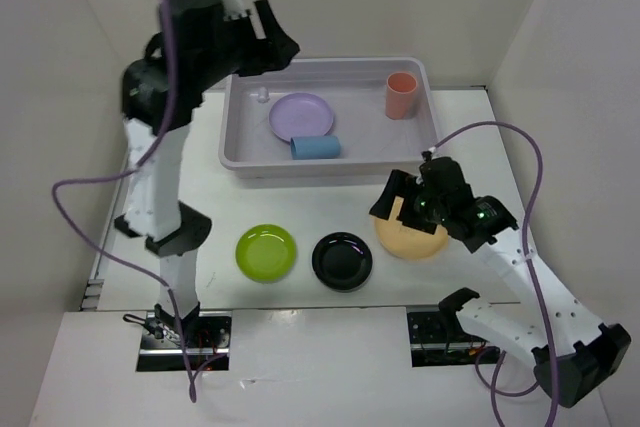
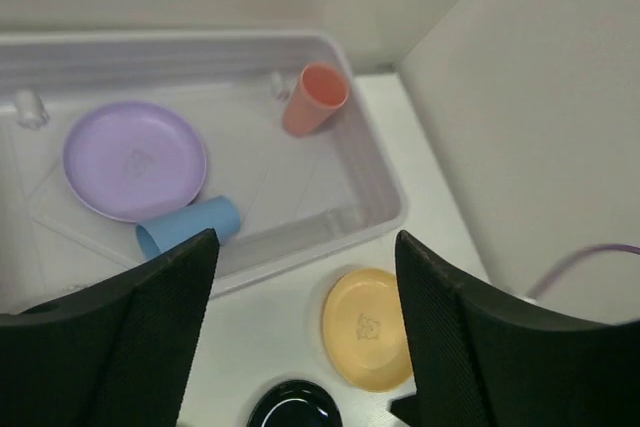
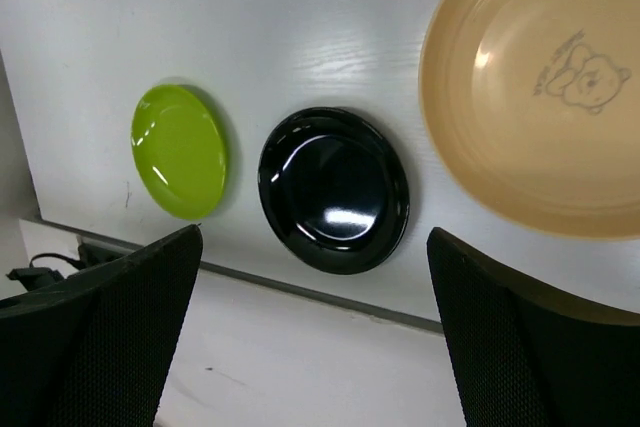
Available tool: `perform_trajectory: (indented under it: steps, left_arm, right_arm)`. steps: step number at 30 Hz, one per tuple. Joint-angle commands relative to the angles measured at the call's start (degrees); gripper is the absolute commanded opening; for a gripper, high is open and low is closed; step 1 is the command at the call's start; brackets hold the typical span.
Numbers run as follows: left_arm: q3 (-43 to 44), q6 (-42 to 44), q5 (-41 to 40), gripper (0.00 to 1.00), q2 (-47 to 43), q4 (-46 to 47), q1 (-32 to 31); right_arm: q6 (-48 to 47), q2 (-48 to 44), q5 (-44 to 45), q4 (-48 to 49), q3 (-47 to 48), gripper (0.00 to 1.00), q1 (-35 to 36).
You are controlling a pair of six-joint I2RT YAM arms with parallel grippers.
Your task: Place the mixed dishes into the plastic bin
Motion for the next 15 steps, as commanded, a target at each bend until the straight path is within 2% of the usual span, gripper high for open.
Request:
perform_trajectory:
  steps: [1,4,5,7,8,9,10,12,15]
  left_arm:
    - [-2.5,2.2,-5.2,0.79,-9.4,-5.1,-0.7]
    - [-13.2,2.2,-7.9,0.81,-18.3,-5.1,-1.9]
    - [-19.6,2.2,-8.8,0.81,-21.7,-5.1,-2.7]
    - [-27.8,1.5,-9.4,0.82,-25.8,-1.2,-2.7]
    - [-32.7,1.5,-8.8,0.82,-30.9,1.1,-2.7]
    - [-42.7,1.5,-8.8,0.83,-33.6,7.1,-2.7]
    - [-47.7,0.2,-6.9,0.83,-39.2,10.3,-2.7]
    - [-58.5,-1.2,-5.4,0.85,-44.0,17.5,-2.7]
    - [-61.0,-1.7,-4.9,0.86,-46.7,17.1,-2.7]
  right_arm:
    - [8.8,1.7,2.7,-1.0,-2.6,0.97,6.0]
    - [19.7,-3.1,3.6,2.0,-6.5,0.97,11.7]
    - [25.3,-4.5,4.3,4.6,-9.6,0.97,13.3]
    - [29.9,-6.8,7.0,7.0,-13.0,0.95,16.3]
    - [31.6,-7.5,8.6,7.0,-15.2,0.94,19.3]
    - [34.6,-7.5,10.1,7.0,-16.0,0.94,20.5]
    - [35.5,-7.5,12.1,7.0,-16.7,0.93,21.5]
    - [36.7,-5.8,12.7,7.5,-16.8,0.90,22.6]
    - [37.8,-2.6,13.7,10.1,-17.4,0.87,23.2]
